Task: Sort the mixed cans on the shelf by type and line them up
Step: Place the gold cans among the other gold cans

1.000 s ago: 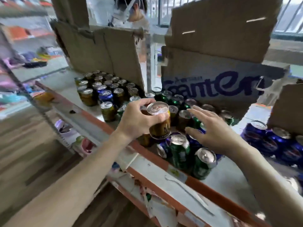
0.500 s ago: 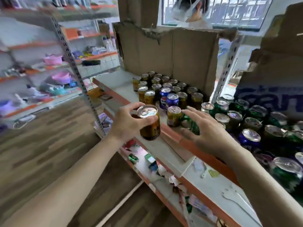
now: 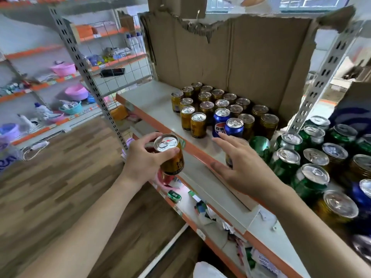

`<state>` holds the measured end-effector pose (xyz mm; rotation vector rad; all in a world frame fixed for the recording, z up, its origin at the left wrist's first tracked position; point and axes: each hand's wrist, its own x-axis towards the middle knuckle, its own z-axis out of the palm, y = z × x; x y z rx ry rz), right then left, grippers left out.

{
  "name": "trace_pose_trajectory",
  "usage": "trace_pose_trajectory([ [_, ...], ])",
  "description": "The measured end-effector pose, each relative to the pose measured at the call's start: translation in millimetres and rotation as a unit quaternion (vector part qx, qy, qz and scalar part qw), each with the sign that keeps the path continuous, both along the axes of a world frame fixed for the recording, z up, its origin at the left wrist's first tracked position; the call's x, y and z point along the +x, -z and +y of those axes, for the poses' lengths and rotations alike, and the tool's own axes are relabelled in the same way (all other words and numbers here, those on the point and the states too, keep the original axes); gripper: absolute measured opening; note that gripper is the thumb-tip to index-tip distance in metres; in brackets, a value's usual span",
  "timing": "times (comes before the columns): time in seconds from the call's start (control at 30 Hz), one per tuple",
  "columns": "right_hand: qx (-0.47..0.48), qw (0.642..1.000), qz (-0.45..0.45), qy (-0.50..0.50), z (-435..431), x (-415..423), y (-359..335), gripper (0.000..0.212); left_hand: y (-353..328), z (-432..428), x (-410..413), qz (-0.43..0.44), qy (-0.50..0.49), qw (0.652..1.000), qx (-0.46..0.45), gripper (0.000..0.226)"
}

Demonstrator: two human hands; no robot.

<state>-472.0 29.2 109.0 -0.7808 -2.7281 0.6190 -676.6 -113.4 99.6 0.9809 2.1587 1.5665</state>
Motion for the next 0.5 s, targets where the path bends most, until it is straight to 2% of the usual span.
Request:
trace_pose_trajectory([
  [0.27,-0.006,1.0,-0.016,-0.015,52.9,-82.2,4.9,0.066,10.8,77.6,-82.5,-0.009,-0.017,0.999,-0.032,0.091],
  [0.33,-0.002,1.0,-0.016,-0.018,65.4,-97.9,5.3,0.065,13.2,90.5,-95.8,-0.015,-0.026,0.999,-0.032,0.091],
  [0.5,0.011,0.999,-0.033,-0.025,94.5,-130.5,7.9,0.066,14.9,116.2,-119.9,-0.03,-0.03,0.998,-0.039,0.072],
])
